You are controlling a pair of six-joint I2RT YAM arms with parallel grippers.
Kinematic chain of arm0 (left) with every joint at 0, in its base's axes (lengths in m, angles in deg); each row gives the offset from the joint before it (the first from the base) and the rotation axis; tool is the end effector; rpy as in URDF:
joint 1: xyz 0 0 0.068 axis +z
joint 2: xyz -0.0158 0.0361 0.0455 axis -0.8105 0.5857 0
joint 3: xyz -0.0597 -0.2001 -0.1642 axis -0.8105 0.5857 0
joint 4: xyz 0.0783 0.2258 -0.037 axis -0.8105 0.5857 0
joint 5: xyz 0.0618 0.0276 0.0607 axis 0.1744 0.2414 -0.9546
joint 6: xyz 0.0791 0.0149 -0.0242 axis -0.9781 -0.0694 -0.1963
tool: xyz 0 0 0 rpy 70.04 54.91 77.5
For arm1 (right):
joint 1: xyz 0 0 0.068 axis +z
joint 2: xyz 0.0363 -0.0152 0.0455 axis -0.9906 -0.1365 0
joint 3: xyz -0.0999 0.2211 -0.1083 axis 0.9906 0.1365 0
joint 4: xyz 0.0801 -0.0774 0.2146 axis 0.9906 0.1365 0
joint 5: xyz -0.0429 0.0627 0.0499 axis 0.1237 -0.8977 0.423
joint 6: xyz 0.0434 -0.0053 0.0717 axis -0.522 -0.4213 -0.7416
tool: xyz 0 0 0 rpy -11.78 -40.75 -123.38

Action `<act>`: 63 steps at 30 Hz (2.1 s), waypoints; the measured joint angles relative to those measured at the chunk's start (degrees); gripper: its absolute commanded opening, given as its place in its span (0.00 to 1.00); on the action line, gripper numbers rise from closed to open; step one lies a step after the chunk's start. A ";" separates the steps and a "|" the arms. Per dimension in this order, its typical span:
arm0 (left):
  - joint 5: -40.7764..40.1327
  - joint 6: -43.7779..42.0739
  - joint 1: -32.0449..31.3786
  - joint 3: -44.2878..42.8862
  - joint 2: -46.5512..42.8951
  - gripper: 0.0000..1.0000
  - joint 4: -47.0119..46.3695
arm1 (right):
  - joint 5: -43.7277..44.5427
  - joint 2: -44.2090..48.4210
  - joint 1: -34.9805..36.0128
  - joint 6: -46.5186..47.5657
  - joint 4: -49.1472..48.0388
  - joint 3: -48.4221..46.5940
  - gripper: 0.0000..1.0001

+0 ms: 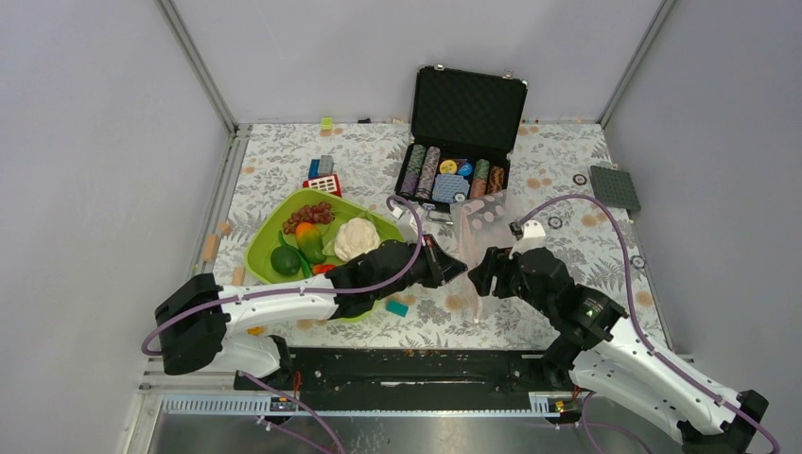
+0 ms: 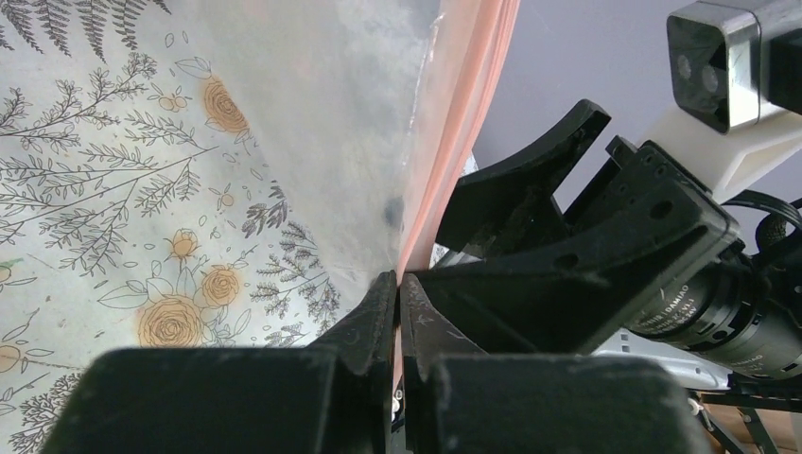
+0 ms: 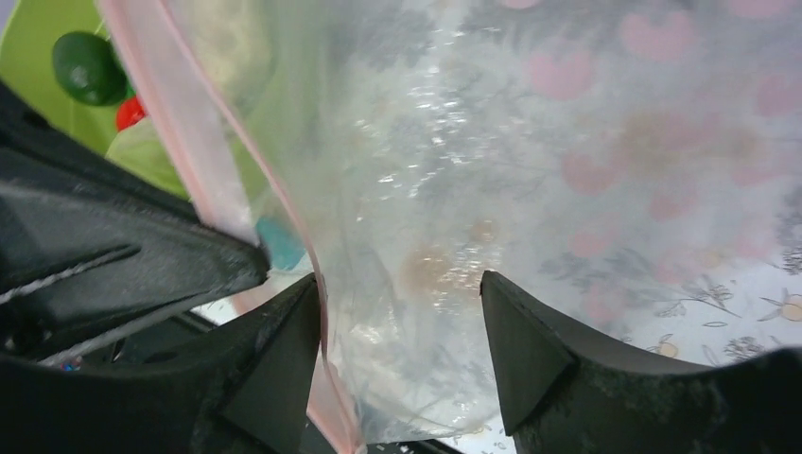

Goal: Place the food in the zip-top bag and seal the zipper
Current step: Open the zipper of the food storage bag at the center of the board.

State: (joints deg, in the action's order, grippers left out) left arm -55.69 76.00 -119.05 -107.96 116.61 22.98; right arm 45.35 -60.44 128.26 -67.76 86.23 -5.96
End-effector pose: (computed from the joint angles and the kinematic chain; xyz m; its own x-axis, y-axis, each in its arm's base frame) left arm 0.1458 -0.2903 0.2560 -0.7613 -0.3097 -0.5697 0.3914 0.4811 -0.7844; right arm 0.1264 0.1123 0.2524 -0.5602 0.1310 -0.8179 -0.3656 0.8469 0.3861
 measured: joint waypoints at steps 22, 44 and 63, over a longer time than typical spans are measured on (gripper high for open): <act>-3.45 -0.72 -0.35 -5.07 0.13 0.00 12.02 | 15.58 -6.43 0.02 2.91 7.78 -8.79 0.02; -2.93 -10.32 0.79 -9.92 -1.81 0.58 23.98 | 15.45 -4.20 0.33 1.44 40.41 -31.87 0.00; 6.43 -14.88 1.22 -6.54 -7.78 0.99 24.76 | 13.84 -21.75 0.33 -4.37 35.23 -29.92 0.00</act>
State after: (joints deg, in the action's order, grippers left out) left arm -49.27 61.11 -117.83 -114.49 108.83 47.74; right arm 59.19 -82.19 128.59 -72.13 121.46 -35.88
